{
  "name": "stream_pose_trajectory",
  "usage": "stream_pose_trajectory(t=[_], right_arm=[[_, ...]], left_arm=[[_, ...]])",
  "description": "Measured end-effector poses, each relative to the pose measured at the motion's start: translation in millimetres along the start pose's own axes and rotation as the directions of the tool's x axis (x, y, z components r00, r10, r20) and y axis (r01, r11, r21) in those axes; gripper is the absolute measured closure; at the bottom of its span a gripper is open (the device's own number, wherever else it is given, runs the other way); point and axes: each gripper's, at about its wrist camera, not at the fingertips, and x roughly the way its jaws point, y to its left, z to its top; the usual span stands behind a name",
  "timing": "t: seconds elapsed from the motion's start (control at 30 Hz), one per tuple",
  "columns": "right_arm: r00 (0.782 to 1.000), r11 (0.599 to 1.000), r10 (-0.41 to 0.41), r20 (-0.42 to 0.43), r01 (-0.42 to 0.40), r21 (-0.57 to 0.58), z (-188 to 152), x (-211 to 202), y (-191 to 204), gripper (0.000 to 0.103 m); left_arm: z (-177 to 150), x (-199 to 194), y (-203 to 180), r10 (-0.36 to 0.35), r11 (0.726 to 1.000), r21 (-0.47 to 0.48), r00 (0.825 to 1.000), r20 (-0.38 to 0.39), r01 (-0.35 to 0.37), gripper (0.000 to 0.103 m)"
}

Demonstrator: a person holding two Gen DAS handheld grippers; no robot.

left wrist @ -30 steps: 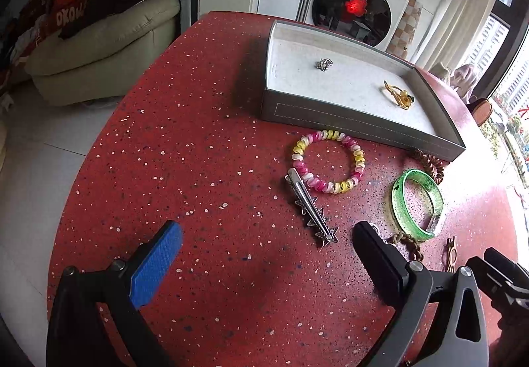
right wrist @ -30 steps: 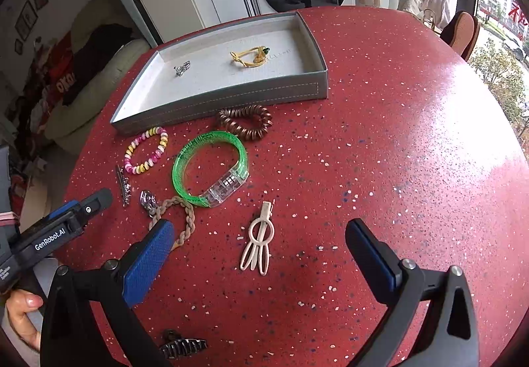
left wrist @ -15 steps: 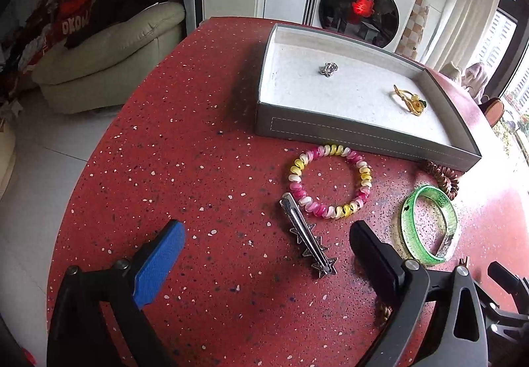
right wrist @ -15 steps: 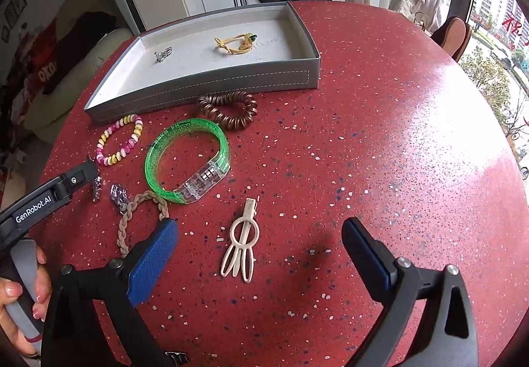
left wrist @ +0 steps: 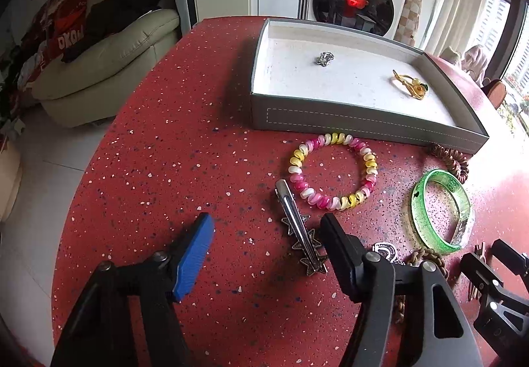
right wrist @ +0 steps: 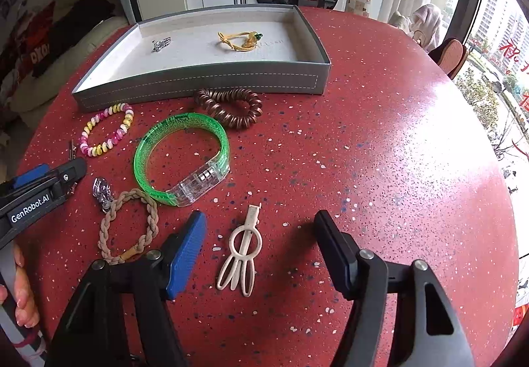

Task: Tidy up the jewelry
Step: 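Grasp the cream hair clip with the right tool while the left tool grasps the silver spiked clip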

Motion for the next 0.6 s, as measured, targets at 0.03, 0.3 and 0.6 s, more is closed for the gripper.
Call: stream_pose_trajectory(t=[0.03,0.3,0.6], right_arm=[[1.000,1.000,0.005,0.002,-0.004,-0.002,-0.1,-0.6,0.7,0.039],[1.000,1.000,0.017,0.008,-0.017,-0.013,-0.4,-4.2,7.3,0.074],[0.999,0.998,0.047,0.012,-0.047,0.029,-1.4,-6.1,-1.2,0.084]], left_arm=[[0.3,-0.8,-0.8,0.001,1.000,0.010,1.000,0.004,-0.001,0.032],[-0.4,-4.3,0.1,-0.023,0.999,0.045,0.999,0.022,0.022,0.069],[-3.4,-13.6,3.9,-0.108,0.993,0.062,0.993,0.042,0.105,0.069]])
